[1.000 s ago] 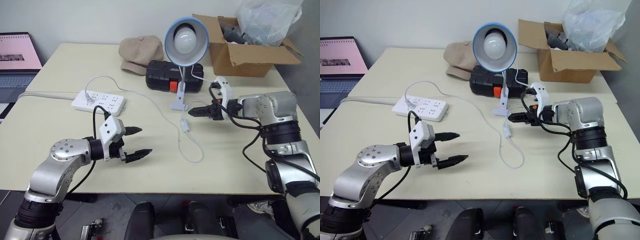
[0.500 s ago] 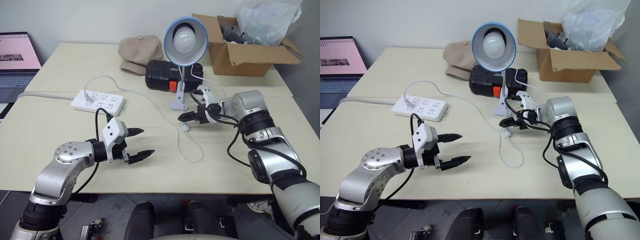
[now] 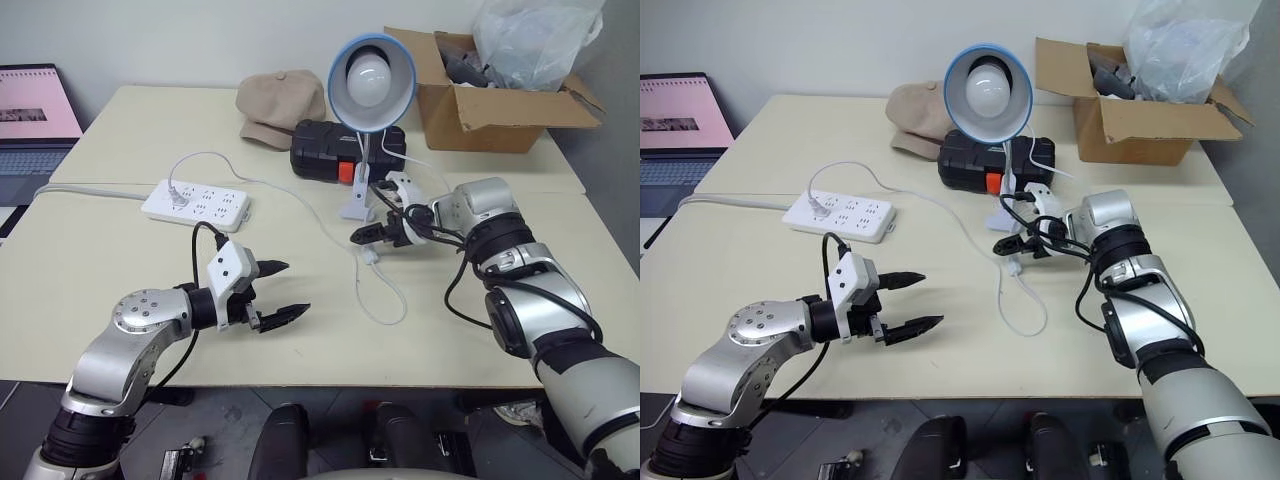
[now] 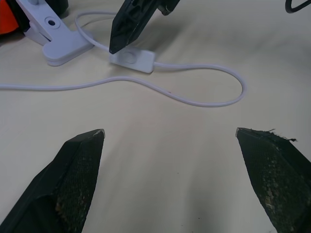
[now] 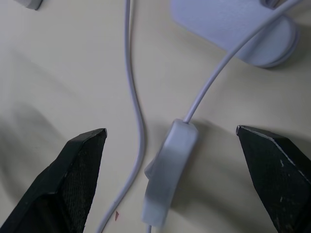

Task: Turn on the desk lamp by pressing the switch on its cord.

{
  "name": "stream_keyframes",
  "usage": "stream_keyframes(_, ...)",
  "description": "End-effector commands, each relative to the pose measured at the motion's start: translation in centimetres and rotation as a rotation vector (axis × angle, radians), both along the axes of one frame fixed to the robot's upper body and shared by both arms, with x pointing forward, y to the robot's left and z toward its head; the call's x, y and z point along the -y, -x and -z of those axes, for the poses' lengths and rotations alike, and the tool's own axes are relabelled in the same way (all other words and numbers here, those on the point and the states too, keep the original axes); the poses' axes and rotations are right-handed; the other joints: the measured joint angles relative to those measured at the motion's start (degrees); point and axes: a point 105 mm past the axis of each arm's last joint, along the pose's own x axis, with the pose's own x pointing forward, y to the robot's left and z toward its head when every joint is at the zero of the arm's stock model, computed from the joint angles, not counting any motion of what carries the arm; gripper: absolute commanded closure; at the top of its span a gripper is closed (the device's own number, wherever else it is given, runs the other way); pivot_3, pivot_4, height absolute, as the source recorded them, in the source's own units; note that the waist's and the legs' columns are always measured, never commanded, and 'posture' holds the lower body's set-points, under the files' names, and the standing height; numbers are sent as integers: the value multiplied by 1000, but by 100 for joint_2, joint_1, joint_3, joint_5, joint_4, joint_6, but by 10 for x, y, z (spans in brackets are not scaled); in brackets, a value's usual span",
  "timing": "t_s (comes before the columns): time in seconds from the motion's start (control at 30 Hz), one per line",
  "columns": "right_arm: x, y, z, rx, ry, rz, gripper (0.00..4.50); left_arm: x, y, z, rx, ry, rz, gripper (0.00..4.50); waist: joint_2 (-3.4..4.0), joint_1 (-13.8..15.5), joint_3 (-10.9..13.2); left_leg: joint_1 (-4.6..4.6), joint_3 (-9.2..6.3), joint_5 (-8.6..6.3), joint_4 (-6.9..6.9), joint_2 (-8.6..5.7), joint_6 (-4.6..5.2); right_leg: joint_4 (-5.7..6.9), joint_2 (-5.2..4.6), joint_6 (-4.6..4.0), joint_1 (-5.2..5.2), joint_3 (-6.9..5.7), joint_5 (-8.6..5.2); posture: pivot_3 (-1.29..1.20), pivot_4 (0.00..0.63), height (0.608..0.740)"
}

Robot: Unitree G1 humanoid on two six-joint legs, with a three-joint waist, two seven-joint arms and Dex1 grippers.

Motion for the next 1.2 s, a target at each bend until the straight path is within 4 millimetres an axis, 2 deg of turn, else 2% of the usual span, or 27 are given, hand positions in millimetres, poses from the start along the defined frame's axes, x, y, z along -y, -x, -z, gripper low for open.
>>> stream_keyframes(0.03, -3, -4, -10, 41, 5, -21, 492, 6, 4, -9, 53, 6, 21, 0, 0, -2, 0, 0, 0, 0, 0, 0, 0, 0, 0, 0, 0, 0, 0, 0, 150, 740)
stream_keyframes(0.17, -5, -4, -9, 37, 6, -28, 1620, 6, 4, -8, 52, 8, 17, 0, 0, -2, 0, 0, 0, 0, 0, 0, 0, 0, 0, 0, 0, 0, 0, 0, 150, 740)
stream_keyframes(0.43, 0, -7, -4, 20, -23, 25, 3576, 7, 5, -7, 49, 12, 21, 0, 0, -3, 0, 0, 0, 0, 0, 0, 0, 0, 0, -2, 0, 0, 1, 0, 150, 740)
stream_keyframes(0.53, 3, -8, -4, 13, -40, 37, 4113, 7, 6, -7, 47, 12, 23, 0, 0, -3, 0, 0, -1, 0, 1, 0, 0, 1, 0, -9, 1, 0, 5, 0, 150, 740)
stream_keyframes(0.73, 6, -7, -8, 16, -102, 37, 4113, 5, 5, -9, 43, 20, 21, 0, 0, -2, 0, 0, -1, 0, 1, -1, 0, 1, -1, -13, 1, -1, 8, 0, 150, 740)
stream_keyframes(0.83, 8, -8, -20, 68, -154, 27, 4113, -2, 2, -18, 40, 52, -10, 0, 1, -2, 0, -2, -2, 0, 0, -1, 0, -1, -1, -13, 1, -1, 7, 0, 150, 740)
stream_keyframes(0.97, 9, -7, -47, 166, -273, 17, 4113, -20, -4, -32, 27, 53, -74, 0, 2, -1, 1, -9, -4, 0, 0, 1, 0, 0, 0, -11, -5, -5, 7, 0, 150, 740)
stream_keyframes(1.03, 8, -4, -59, 225, -335, 2, 4113, -24, -9, -41, 27, 81, -103, 0, 3, -1, 2, -10, -7, 0, 0, 0, 0, 0, 0, 5, -6, -7, -3, 0, 150, 740)
stream_keyframes(1.1, 5, 8, -75, 272, -436, -36, 4113, -24, -18, -62, 60, 131, -106, 0, 2, 1, 2, -11, -8, 0, 1, 1, 0, -1, 0, 8, -5, -7, -5, 0, 150, 740)
stream_keyframes(1.2, 3, 24, -84, 296, -480, -85, 4113, -16, -25, -84, 71, 214, -82, 0, 2, 27, 2, -14, -16, 0, 3, 0, 0, 0, 0, 11, -3, -15, -6, 0, 150, 740)
